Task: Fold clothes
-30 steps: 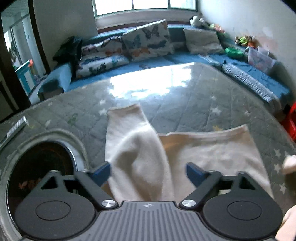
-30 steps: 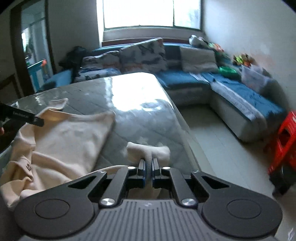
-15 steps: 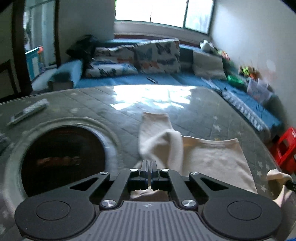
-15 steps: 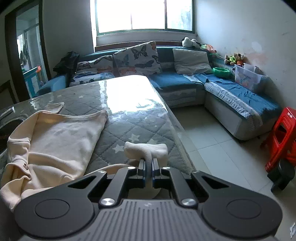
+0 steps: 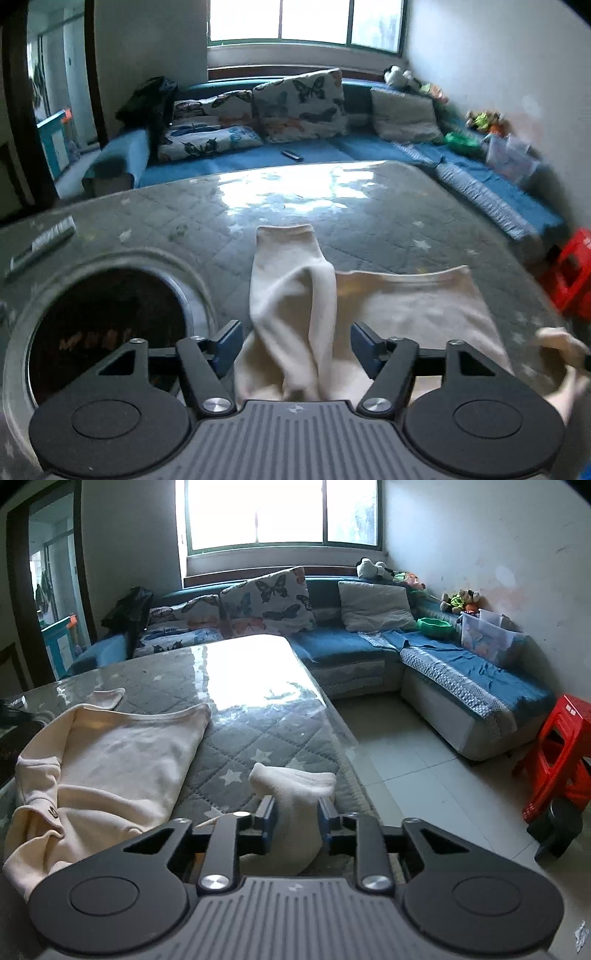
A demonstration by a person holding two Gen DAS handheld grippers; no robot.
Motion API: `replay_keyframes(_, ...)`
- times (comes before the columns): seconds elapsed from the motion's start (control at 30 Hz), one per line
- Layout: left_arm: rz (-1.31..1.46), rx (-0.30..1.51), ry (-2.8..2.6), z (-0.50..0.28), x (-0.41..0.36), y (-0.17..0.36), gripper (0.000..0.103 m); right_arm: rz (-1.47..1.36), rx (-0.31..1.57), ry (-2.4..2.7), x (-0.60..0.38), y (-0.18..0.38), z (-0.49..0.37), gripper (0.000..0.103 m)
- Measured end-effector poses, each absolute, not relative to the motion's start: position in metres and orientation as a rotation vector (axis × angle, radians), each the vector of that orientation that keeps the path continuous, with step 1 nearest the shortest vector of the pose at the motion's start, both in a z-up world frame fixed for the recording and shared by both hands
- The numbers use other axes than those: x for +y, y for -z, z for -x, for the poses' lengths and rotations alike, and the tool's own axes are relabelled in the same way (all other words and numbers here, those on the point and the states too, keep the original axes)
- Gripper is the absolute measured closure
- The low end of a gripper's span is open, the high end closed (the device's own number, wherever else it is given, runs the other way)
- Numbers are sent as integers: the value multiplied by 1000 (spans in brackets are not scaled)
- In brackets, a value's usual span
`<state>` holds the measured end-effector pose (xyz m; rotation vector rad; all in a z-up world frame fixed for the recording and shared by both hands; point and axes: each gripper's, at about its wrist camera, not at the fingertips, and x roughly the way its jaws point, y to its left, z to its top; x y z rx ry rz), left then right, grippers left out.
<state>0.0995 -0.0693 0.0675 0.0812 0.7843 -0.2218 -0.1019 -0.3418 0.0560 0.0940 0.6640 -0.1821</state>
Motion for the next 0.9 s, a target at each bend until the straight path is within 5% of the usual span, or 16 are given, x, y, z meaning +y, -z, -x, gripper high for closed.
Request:
replay_keyframes(0.1, -121, 811, 231, -120, -85, -52, 35, -90, 646, 166, -339, -62, 105, 71)
replay_keyframes(0.17, -142, 835, 209, -128, -88, -41, 56, -87, 636, 135, -333, -66, 106, 70)
replay_keyframes(0.2, -133, 857, 213, -132, -87, -36, 81, -79, 632, 114, -329, -68, 105, 69)
replay_keyframes(0.23, -125, 878, 217, -135, -86, -31, 95, -69, 623, 93, -324, -71, 105, 69)
replay_keyframes(0.3, -97, 875, 216, -130, -76, -33, 99, -51, 610, 46, -314, -75, 104, 67)
replay_keyframes(0.67, 28, 723, 141, -24, 24, -93, 100, 54, 693, -267, -250, -68, 91, 61)
replay_keyframes(0.9, 31, 892, 21, 19, 78, -58, 93, 183, 810, -407, -216, -48, 103, 60)
